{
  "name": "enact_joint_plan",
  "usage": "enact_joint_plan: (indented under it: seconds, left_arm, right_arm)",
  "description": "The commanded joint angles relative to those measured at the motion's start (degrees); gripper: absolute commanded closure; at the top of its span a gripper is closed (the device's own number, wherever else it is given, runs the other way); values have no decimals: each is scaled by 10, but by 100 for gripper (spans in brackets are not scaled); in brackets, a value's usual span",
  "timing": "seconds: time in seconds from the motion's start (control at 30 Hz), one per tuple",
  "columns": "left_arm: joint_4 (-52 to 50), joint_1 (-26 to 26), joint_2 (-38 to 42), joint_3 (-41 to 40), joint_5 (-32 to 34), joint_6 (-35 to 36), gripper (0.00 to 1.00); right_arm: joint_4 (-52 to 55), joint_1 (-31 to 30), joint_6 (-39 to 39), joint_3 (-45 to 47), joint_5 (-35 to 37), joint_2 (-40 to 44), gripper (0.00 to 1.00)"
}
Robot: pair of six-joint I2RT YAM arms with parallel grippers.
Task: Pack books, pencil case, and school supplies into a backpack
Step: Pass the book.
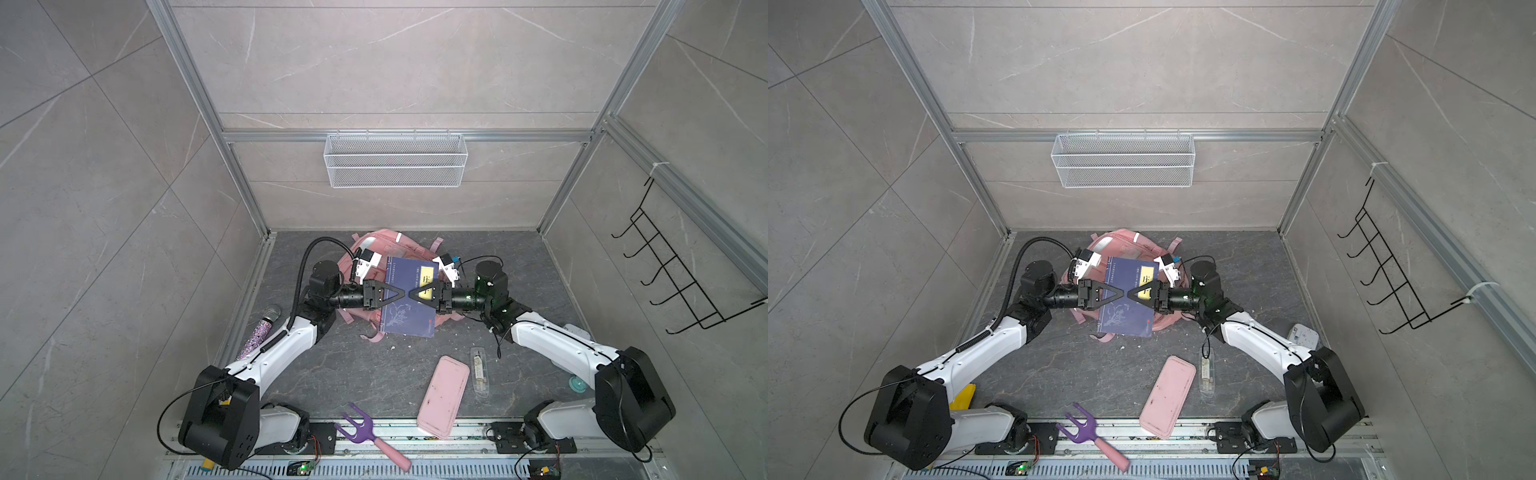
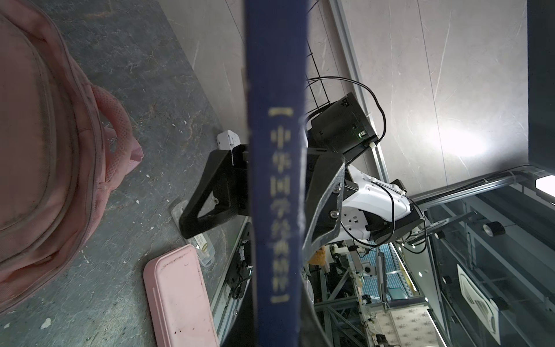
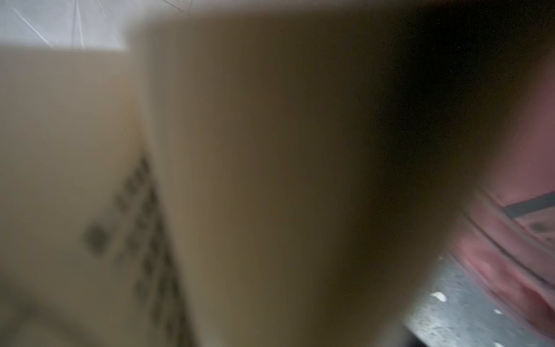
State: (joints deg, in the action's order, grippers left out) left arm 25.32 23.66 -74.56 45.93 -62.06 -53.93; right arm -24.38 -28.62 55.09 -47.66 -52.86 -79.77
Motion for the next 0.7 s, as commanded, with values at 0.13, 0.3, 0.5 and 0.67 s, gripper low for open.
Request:
enact_joint_plan:
  seconds: [0.13, 0.3, 0.5, 0.67]
  left_arm:
    - [-63, 2, -6, 23, 26, 65, 100]
    - [-63, 1, -24, 25, 38, 62, 100]
    - [-57, 0, -35, 28, 42, 54, 100]
    - [-80, -1, -35, 31, 46, 63, 100]
  right_arm:
    - [-56, 0, 27, 2, -45, 25, 39]
    - [-5, 1, 0, -2, -43, 45, 53]
    - [21, 1, -17, -2, -41, 57, 62]
    - [35, 1, -25, -3, -34, 64, 68]
